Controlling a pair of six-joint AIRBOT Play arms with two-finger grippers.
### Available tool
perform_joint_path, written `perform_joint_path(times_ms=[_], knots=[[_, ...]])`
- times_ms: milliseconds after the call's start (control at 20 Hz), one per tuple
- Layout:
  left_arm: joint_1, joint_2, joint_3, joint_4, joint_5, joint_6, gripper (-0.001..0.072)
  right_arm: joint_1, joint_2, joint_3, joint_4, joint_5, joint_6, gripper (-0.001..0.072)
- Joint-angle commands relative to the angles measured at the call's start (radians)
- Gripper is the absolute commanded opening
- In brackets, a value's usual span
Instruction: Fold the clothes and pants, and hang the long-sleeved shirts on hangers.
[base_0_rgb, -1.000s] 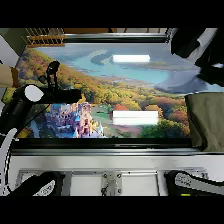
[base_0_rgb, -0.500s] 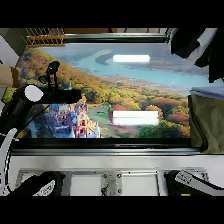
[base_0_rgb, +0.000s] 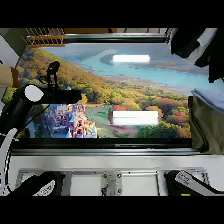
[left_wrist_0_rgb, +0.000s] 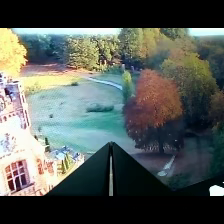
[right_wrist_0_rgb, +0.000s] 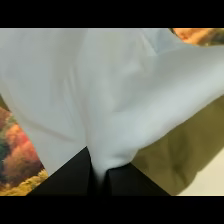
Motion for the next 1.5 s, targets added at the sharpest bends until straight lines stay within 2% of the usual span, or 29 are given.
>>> perform_joint_path(times_ms=[0,250,550,750,800,850,900,1000,1150,1300,1450], knots=[[0.000,0.000,0.000,0.000,-0.004,0.000,0.0008,0.000,0.003,-0.084,-0.161,0.057,0.023,0.0014],[0.000,0.000,0.000,0.000,-0.016,0.000,0.0007,-0.002,0.000,-0.188,-0.311,0.047,0.053,0.0014],[0.000,0.000,0.000,0.000,-0.016,0.000,0.0008,-0.008,0.000,-0.210,-0.327,0.021,0.053,0.0015],[0.000,0.000,0.000,0.000,-0.016,0.000,0.0007,-0.007,0.000,-0.216,-0.321,0.053,0.053,0.0033],[0.000,0.000,0.000,0.000,-0.016,0.000,0.0007,-0.007,0.001,-0.224,-0.318,0.061,0.053,0.0199],[0.000,0.000,0.000,0.000,-0.015,0.000,0.0008,-0.007,0.001,-0.233,-0.311,0.068,0.053,0.0527],[0.000,0.000,0.000,0.000,-0.016,0.000,0.0008,-0.007,0.003,-0.243,-0.306,0.072,0.054,0.0641],[0.000,0.000,0.000,0.000,-0.016,0.000,0.0007,-0.005,0.030,-0.258,-0.252,0.035,0.056,0.0639],[0.000,0.000,0.000,0.000,-0.013,0.000,0.0008,0.031,0.139,-0.264,0.032,-0.104,-0.018,0.0640],[0.000,0.000,0.000,0.000,-0.012,0.000,0.0007,0.174,0.260,-0.264,0.323,-0.196,-0.134,0.0640],[0.000,0.000,0.000,0.002,-0.011,0.000,0.0007,0.375,0.307,-0.264,0.427,-0.219,-0.166,0.0640]])
